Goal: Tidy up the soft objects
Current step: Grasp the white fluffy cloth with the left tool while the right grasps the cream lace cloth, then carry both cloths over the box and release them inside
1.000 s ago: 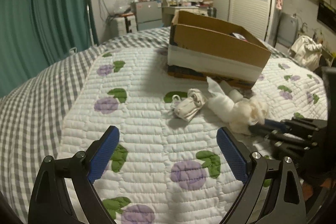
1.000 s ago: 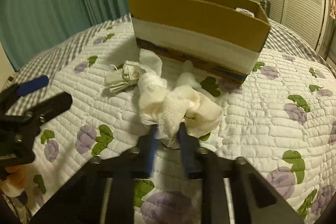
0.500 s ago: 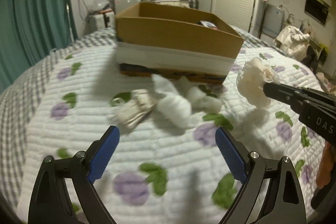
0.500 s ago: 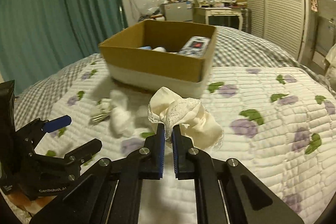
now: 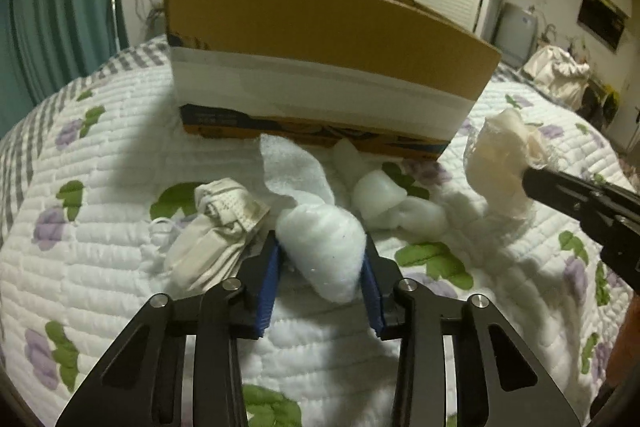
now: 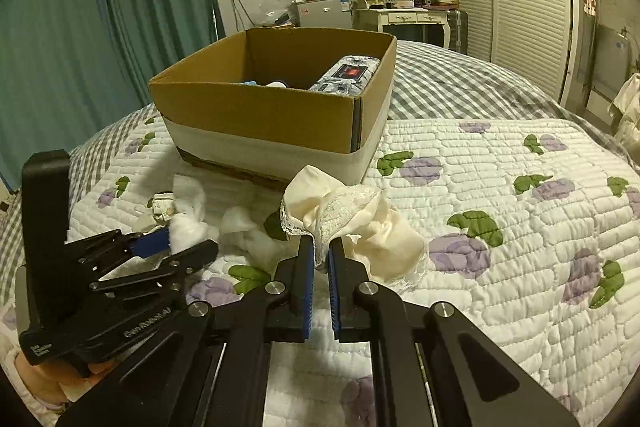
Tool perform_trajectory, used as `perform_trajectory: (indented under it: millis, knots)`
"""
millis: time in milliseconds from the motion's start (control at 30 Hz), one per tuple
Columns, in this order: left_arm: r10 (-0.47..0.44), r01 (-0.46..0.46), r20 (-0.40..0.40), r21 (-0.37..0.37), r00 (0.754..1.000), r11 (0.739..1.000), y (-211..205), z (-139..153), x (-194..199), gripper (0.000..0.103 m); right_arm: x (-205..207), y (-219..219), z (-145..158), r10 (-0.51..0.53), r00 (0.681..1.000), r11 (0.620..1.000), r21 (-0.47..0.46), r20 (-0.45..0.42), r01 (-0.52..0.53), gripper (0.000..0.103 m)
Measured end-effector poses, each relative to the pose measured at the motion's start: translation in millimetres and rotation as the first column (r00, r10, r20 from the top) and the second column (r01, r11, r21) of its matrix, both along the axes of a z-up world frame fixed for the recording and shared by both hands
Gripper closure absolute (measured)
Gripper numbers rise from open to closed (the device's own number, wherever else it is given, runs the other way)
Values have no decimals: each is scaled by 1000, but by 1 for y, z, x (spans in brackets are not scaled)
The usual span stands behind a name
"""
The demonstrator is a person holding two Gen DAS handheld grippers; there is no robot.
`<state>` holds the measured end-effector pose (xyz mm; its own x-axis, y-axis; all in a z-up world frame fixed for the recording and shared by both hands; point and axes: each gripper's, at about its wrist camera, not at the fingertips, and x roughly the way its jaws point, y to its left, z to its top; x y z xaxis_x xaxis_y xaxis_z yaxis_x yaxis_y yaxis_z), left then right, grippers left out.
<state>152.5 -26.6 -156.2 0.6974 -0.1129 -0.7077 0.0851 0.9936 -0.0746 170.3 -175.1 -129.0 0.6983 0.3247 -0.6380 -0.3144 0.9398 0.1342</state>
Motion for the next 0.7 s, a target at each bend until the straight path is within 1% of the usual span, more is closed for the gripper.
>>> perform_trajectory:
  millis: [167,300,400,533,700]
  knots:
    - [-19,19,20,-12,1000,1000,3,17,-26,68,-15,-1,9,5,1000,1000,19,7,-5,97]
    - [-36,35,40,13,999,999,1,36,-52,68,-35,-4,26,10,1000,999,48,19,-11,97]
    - [-52,50,57,33,997,998,-1,56,-75,68,-52,-5,43,22,999,998,57,35,-24,97]
    - [-64,61,97,30,993,998,-9,86,-88,68,-74,-3,71,43,996,998,49,72,-47,97]
    - [-65,64,156,11,986,998,-12,132,-96,68,-91,2,122,79,987,996,22,141,-83,97]
